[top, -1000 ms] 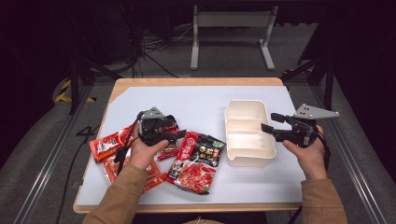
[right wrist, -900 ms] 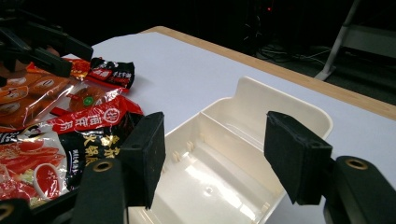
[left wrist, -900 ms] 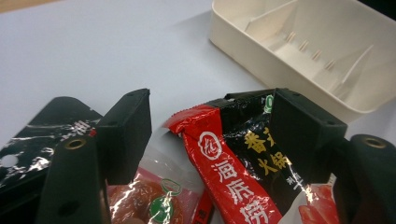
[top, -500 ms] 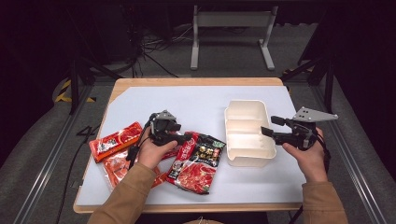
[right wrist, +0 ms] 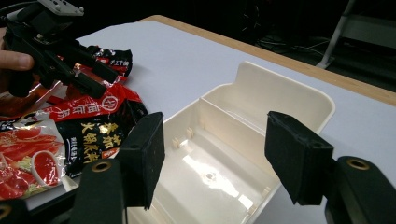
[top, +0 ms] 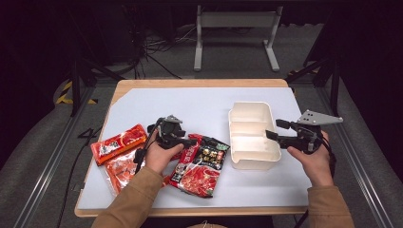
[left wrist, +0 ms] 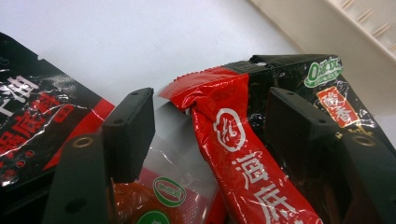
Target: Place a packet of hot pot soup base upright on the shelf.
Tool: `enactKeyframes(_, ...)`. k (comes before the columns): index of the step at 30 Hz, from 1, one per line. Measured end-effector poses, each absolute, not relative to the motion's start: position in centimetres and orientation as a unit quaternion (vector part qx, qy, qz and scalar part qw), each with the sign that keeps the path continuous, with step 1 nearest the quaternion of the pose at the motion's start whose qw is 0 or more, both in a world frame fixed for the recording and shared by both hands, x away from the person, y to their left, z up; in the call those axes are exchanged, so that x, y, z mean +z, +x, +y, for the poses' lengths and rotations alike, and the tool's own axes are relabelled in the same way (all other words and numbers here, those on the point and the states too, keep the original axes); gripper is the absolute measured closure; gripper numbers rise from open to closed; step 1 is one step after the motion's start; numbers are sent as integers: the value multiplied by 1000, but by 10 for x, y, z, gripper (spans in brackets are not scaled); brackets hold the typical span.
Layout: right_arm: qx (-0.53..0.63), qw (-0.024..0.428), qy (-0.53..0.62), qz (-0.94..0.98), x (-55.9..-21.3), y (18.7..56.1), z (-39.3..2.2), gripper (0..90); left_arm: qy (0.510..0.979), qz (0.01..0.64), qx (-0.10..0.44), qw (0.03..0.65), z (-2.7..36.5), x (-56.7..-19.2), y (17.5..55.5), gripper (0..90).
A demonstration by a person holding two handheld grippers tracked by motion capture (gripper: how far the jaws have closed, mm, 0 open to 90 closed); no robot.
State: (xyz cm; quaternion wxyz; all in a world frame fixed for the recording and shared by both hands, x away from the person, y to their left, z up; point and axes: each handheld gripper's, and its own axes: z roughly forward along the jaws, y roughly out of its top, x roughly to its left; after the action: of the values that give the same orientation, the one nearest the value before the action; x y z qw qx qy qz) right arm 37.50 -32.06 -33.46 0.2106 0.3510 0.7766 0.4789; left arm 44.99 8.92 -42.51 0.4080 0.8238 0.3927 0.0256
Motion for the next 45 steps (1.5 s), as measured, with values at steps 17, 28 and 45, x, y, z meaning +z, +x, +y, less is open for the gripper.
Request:
enactKeyframes(17,483,207,347,777,-335,376,-319,378,840,386,6,382,82,-441,452,556)
enactKeyframes(28,480,204,347,779,-336,376,-319,378,828,397,-24,395,85,-442,453,783)
enactKeyframes(45,487,211,346,774,-332,375,-323,383,803,411,-28,430,94,-420,441,838)
